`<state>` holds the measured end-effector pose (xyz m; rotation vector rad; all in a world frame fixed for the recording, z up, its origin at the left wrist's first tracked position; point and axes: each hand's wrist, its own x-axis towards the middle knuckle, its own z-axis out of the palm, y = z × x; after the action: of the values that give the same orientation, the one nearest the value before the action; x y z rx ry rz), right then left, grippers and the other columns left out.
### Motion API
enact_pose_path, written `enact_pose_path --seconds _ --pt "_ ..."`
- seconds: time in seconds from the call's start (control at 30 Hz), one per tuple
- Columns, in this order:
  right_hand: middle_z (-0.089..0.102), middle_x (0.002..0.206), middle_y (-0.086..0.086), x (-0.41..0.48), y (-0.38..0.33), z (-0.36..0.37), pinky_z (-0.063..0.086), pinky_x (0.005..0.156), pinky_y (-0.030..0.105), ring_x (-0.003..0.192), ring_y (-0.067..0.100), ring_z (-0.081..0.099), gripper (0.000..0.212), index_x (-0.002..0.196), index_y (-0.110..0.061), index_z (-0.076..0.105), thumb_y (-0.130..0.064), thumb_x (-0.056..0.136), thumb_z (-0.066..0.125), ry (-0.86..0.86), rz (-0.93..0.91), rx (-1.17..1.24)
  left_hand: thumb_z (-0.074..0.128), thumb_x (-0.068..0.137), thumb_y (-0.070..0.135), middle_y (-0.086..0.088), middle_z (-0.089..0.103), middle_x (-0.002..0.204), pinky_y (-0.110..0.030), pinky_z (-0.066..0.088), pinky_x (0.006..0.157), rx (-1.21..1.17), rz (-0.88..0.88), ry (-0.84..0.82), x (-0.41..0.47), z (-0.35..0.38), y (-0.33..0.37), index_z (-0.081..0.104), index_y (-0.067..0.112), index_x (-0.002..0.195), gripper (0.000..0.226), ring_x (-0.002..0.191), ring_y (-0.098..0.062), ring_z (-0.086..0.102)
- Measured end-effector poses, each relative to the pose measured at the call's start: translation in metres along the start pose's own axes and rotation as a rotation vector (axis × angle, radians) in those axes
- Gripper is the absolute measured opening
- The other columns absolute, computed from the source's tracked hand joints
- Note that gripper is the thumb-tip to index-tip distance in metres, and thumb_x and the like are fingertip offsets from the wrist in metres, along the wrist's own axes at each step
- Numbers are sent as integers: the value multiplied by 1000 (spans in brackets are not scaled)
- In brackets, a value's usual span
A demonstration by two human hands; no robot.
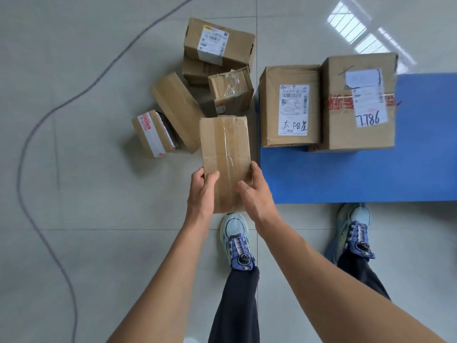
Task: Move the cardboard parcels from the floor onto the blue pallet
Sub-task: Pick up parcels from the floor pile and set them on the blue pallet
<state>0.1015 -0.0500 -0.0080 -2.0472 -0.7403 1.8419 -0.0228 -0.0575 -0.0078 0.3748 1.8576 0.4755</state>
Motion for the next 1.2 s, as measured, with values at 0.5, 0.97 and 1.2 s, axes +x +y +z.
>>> enact_pose_path --seconds 0.5,0.97,1.2 --pt "68 104 -37 -40 -98 -213 46 70 8 90 -17 61 54 132 -45 55 -27 81 51 182 -204 99 57 96 51 8 37 164 -24 30 115 -118 234 -187 -111 156 134 34 24 160 74 145 -7 38" --pt "76 108 -15 35 -68 -460 53 77 23 98 5 69 51 123 -37 67 -15 84 42 370 -111 141 51 82 67 11 24 145 -31 27 96 77 210 -365 -127 415 172 27 25 160 92 123 -10 32" --pt "72 115 -19 106 -41 -467 54 89 33 114 12 66 57 133 -36 62 -7 88 43 311 -55 91 48 89 64 0 32 139 -44 33 104 354 197 -283 -72 453 165 33 15 154 83 139 -30 31"
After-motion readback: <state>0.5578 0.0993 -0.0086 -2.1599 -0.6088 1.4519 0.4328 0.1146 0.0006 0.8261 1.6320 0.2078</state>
